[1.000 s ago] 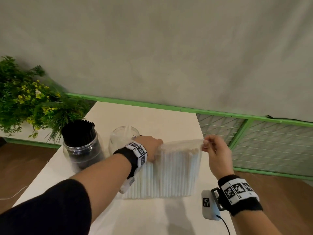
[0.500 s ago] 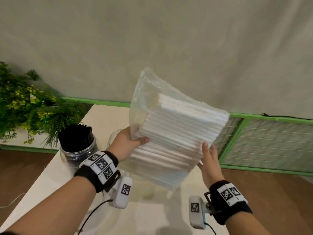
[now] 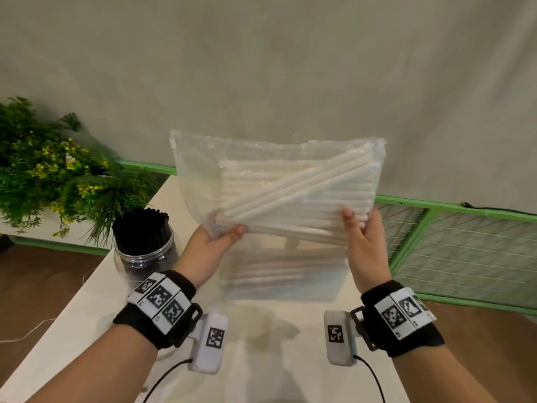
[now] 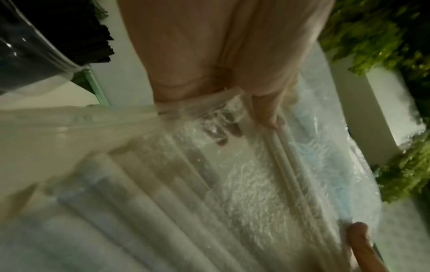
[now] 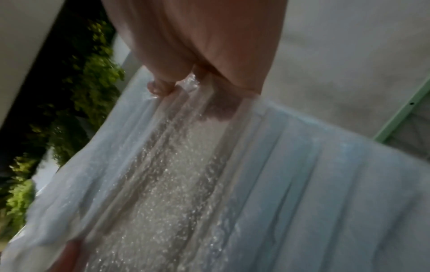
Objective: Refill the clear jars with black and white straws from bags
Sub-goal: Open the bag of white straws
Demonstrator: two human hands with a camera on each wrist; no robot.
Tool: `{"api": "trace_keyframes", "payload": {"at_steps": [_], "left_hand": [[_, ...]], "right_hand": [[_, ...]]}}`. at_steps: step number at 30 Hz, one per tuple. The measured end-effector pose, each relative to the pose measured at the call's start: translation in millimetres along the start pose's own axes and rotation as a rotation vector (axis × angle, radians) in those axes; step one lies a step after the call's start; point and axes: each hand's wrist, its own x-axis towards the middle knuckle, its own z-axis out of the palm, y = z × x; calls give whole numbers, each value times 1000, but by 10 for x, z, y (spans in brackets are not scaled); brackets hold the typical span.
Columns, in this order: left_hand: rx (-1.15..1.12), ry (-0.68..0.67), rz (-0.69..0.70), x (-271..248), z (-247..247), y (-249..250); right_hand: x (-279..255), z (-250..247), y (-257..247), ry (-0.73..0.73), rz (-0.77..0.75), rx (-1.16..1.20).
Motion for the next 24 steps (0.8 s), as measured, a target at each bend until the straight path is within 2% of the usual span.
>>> {"api": "trace_keyframes", "payload": {"at_steps": [2, 5, 7, 12, 16, 21, 24], "left_hand": [[7, -5, -39, -24, 1, -26], [45, -34, -138, -87, 22, -178], [48, -29, -126, -117, 26, -237], [86, -16, -153, -100, -60, -250], [116, -87, -341, -234, 7, -405], [111, -63, -250, -275, 2, -382], [189, -135, -277, -285, 23, -391]], "right_hand": [[-23, 2, -8, 10, -20, 4], [-116, 15, 167, -24, 95, -50], [-157, 6, 193, -51, 134, -74], [-140, -76, 58, -32, 26, -63], [-342, -23, 412, -70, 263, -132], [-336, -79, 331, 14, 176, -119], [-367, -78, 472, -38, 224, -135]]}}
